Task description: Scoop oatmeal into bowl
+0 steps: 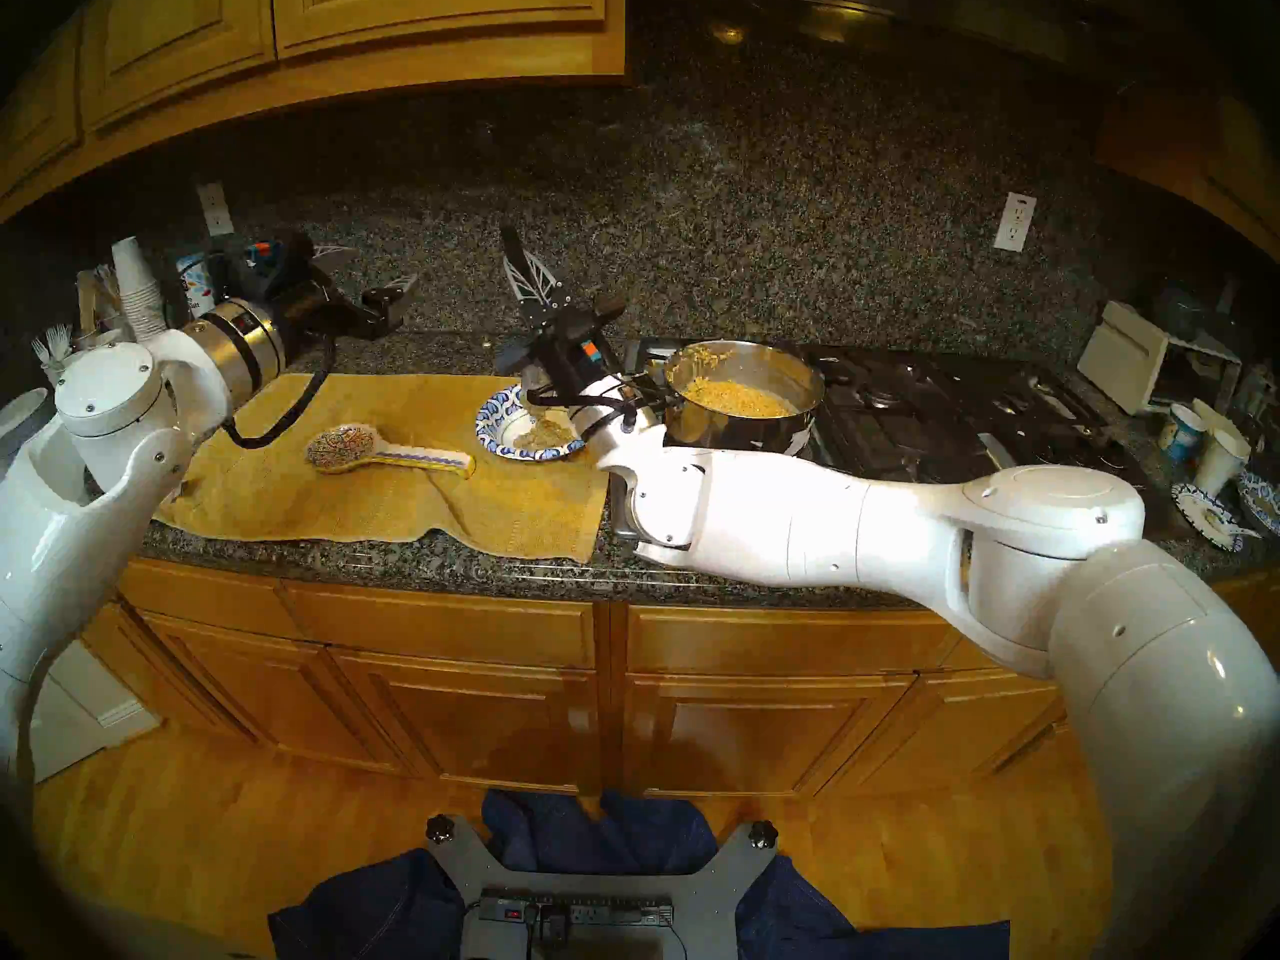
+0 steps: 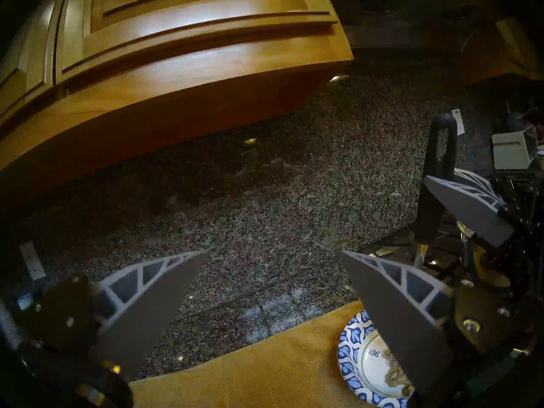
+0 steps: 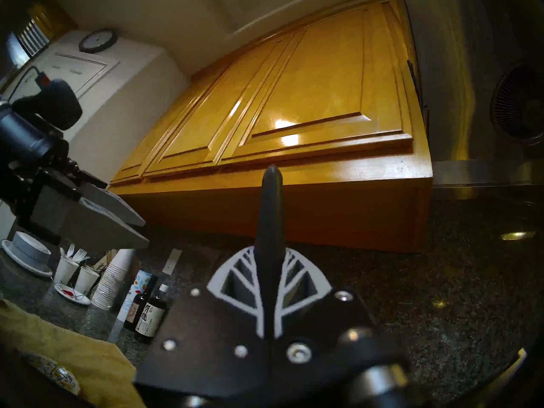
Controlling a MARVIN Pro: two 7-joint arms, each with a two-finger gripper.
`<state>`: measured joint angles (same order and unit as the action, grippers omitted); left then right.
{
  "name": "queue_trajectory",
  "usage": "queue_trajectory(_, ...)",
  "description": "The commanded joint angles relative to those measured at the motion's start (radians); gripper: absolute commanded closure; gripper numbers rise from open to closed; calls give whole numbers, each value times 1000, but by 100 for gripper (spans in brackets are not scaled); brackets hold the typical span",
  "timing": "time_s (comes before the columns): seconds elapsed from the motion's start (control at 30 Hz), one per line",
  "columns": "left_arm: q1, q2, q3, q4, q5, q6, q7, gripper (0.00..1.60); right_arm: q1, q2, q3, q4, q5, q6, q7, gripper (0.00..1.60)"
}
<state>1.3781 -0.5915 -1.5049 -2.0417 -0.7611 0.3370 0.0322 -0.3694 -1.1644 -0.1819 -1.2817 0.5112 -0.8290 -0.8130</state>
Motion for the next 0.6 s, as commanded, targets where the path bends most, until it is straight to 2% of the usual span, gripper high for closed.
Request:
queue_trajectory(0.0,-32,1,-22,-13,2,-20,-2,0,24,-1,19,5,-13,0,-11,160)
queue_trajectory(0.3,-30,3,-21,-15,0,-16,1,0,86,-19,56,62,1,-8,-2,160)
queue_trajectory(0.57,-32,3,-21,-14,-1,-20,0,0,69,-19,50,58,-6,-17,-2,160)
